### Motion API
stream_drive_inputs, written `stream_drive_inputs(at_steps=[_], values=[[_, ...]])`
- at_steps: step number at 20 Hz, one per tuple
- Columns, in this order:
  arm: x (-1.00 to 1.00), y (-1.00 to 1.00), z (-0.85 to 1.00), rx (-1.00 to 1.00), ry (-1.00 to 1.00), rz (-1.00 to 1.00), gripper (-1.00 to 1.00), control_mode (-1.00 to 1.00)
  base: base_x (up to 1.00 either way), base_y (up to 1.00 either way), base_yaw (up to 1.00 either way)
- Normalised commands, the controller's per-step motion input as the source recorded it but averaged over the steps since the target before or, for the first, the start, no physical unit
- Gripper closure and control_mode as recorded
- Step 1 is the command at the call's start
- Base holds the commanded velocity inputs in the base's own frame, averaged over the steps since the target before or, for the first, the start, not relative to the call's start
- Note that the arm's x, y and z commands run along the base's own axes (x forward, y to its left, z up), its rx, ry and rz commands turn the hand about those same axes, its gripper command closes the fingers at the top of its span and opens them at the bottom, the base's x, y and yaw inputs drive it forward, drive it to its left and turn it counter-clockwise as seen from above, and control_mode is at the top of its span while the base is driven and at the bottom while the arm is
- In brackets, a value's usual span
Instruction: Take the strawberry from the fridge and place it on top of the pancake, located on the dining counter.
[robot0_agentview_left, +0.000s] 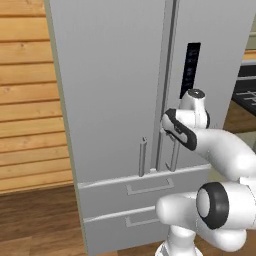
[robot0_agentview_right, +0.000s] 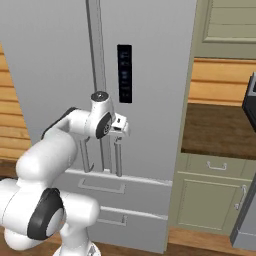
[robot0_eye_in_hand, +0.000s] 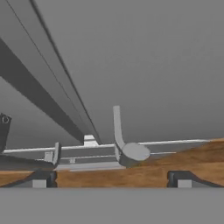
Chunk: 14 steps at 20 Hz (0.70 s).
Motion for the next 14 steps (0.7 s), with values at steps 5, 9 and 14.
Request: stream_drive_inputs(at_steps=[5,9,14], values=[[0.34,-0.10,-0.52,-0.02,-0.03,0.00,-1.00,-1.00,0.00,0.00,0.00],[0.30,-0.14,-0.44,0.00,-0.14,0.00,-1.00,-1.00,0.00,0.00,0.00],[0.14,-0.07,-0.27,0.00,-0.05,0.00,-1.00,-1.00,0.00,0.00,0.00]])
